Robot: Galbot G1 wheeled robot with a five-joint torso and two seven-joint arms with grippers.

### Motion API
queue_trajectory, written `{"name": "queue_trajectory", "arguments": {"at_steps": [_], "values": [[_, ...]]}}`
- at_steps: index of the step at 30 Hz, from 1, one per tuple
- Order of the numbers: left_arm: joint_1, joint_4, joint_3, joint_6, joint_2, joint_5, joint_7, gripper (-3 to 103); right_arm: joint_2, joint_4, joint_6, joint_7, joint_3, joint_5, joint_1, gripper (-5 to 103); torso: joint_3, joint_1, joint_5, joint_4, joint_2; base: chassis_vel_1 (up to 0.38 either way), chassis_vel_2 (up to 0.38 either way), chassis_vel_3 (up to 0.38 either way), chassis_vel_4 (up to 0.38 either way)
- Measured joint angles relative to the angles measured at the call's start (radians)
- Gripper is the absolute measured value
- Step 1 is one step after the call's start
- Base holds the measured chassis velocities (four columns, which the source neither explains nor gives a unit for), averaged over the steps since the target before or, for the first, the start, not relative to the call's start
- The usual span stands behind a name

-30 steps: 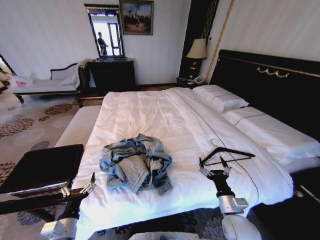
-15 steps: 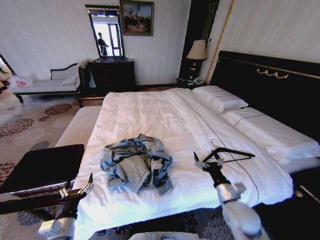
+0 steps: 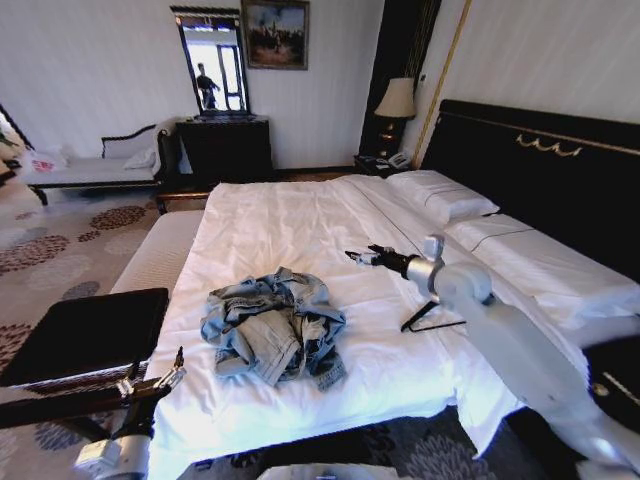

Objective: Pick up the clothes from the bed and hang them on the clothes hanger.

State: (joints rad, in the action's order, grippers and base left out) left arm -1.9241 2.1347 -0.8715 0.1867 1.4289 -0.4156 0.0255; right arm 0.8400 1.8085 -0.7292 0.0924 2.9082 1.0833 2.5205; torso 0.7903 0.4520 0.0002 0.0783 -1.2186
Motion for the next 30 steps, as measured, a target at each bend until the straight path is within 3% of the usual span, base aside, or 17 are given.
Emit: {"name": "queue_trajectory", "arguments": {"at_steps": [8, 11, 16, 21, 23, 25, 26, 27, 30], "values": [[0.002, -0.003, 0.003, -0.002, 0.007, 0.014, -0.002, 99, 0.067, -0.062, -0.022, 0.069, -0.002, -0.123, 0.04, 100, 0.0, 0.0, -0.0003, -0.0004, 0.0, 0.0, 0.0, 0.0, 0.0], [0.0, -0.004, 0.0, -0.002, 0.005, 0.014, -0.002, 99, 0.057, -0.064, -0.014, 0.074, -0.005, -0.142, 0.011, 100, 0.0, 0.0, 0.0001, -0.0001, 0.0, 0.0, 0.0, 0.0, 0.0], [-0.007, 0.008, 0.002, 0.004, 0.006, 0.019, -0.002, 99, -0.018, -0.026, 0.005, 0.076, -0.008, -0.166, -0.039, 100, 0.0, 0.0, 0.0, -0.0001, 0.0, 0.0, 0.0, 0.0, 0.0], [-0.012, 0.006, 0.002, 0.007, -0.002, 0.019, -0.003, 99, -0.148, 0.008, -0.004, 0.067, -0.011, -0.218, -0.066, 100, 0.0, 0.0, -0.0001, -0.0004, 0.0, 0.0, 0.0, 0.0, 0.0], [-0.012, 0.004, 0.004, 0.008, -0.008, 0.019, -0.005, 99, -0.262, 0.029, 0.006, 0.065, -0.013, -0.218, -0.1, 100, 0.0, 0.0, 0.0005, -0.0002, 0.0, 0.0, 0.0, 0.0, 0.0], [-0.012, 0.004, 0.004, 0.008, -0.01, 0.019, -0.005, 99, -0.298, 0.037, 0.012, 0.063, -0.015, -0.211, -0.114, 100, 0.0, 0.0, 0.0002, -0.0002, 0.0, 0.0, 0.0, 0.0, 0.0], [-0.011, 0.004, 0.007, 0.009, -0.011, 0.019, -0.005, 99, -0.393, 0.066, 0.033, 0.053, -0.018, -0.182, -0.149, 100, 0.0, 0.0, -0.0002, 0.0003, 0.0, 0.0, 0.0, 0.0, 0.0], [-0.011, 0.004, 0.007, 0.009, -0.011, 0.019, -0.005, 99, -0.393, 0.066, 0.033, 0.053, -0.018, -0.182, -0.149, 100, 0.0, 0.0, -0.0002, 0.0003, 0.0, 0.0, 0.0, 0.0, 0.0], [-0.008, 0.009, 0.012, 0.01, -0.011, 0.019, -0.005, 99, -0.538, 0.121, 0.053, 0.032, -0.066, -0.131, -0.23, 100, 0.0, 0.0, -0.0005, 0.0, 0.0, 0.0, 0.0, 0.0, 0.0]]}}
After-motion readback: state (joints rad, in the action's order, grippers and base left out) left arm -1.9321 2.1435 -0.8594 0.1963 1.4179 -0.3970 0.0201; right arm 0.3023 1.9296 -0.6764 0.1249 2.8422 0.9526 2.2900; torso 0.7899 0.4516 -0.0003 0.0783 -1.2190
